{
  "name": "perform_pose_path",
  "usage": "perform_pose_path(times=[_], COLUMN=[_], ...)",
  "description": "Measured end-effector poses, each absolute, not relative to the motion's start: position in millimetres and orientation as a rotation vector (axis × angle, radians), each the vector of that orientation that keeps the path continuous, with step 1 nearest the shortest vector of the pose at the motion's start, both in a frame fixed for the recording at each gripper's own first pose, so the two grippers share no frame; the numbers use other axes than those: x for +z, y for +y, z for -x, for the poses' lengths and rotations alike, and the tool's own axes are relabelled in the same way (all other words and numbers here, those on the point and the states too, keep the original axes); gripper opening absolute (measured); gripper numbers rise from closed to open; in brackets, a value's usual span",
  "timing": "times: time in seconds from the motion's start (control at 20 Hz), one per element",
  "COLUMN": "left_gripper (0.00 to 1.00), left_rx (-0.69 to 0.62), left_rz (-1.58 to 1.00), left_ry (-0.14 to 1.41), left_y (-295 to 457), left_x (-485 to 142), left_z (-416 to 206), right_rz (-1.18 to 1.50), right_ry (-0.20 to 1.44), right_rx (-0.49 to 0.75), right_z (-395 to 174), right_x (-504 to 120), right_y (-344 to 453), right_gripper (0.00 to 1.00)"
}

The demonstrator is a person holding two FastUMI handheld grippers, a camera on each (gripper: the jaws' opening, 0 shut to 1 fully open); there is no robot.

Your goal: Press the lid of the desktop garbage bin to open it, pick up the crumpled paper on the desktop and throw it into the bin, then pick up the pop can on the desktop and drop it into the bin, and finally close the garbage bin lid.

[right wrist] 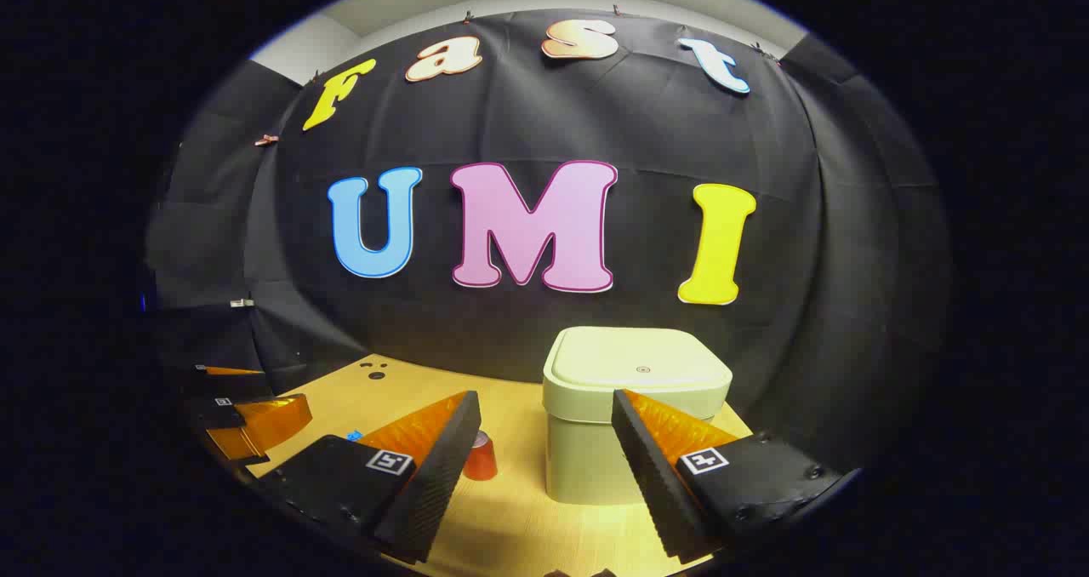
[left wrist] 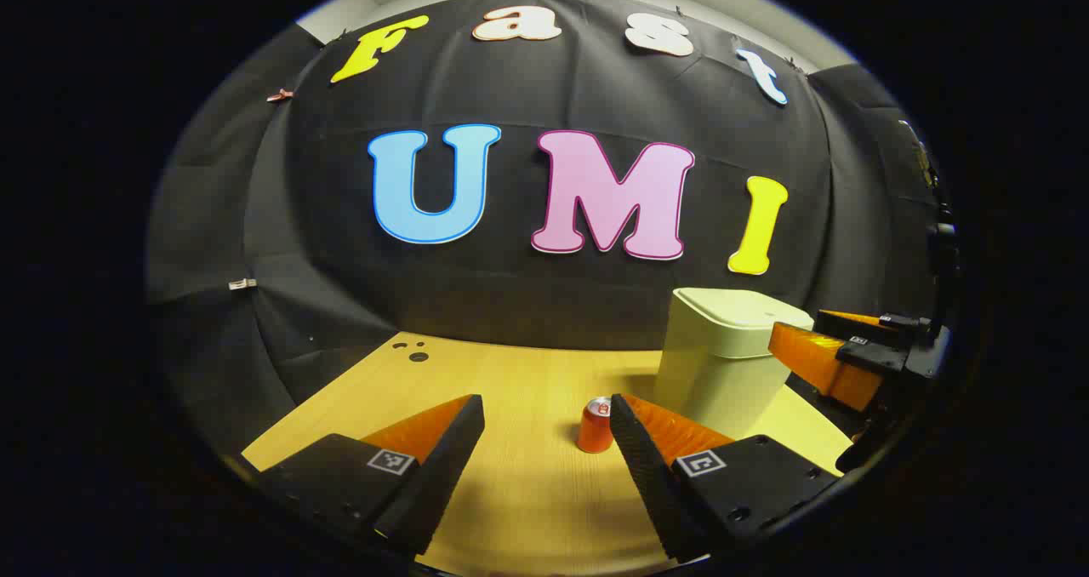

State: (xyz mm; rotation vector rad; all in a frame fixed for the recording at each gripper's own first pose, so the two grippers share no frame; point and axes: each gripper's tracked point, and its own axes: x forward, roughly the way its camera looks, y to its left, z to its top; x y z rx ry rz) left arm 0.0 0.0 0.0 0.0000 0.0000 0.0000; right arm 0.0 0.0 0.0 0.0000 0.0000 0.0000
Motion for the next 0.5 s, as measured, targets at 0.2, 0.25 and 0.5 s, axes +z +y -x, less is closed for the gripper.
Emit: perform_pose_path(times=[0.2, 0.25, 0.5], left_gripper=[0.96, 0.96, 0.96], left_rx=[0.0, -0.006, -0.021], left_rz=[-0.009, 0.0, -0.015], left_ry=[-0.003, 0.002, 0.015], left_y=[3, 3, -1], left_x=[-3, -5, -12], left_z=[-2, -3, 0], right_rz=[0.006, 0.01, 0.006], right_ry=[0.013, 0.021, 0.046], right_rx=[-0.005, -0.006, -0.019], right_z=[8, 10, 13], right_x=[-7, -9, -13], right_y=[2, 2, 0], right_gripper=[0.98, 0.98, 0.98])
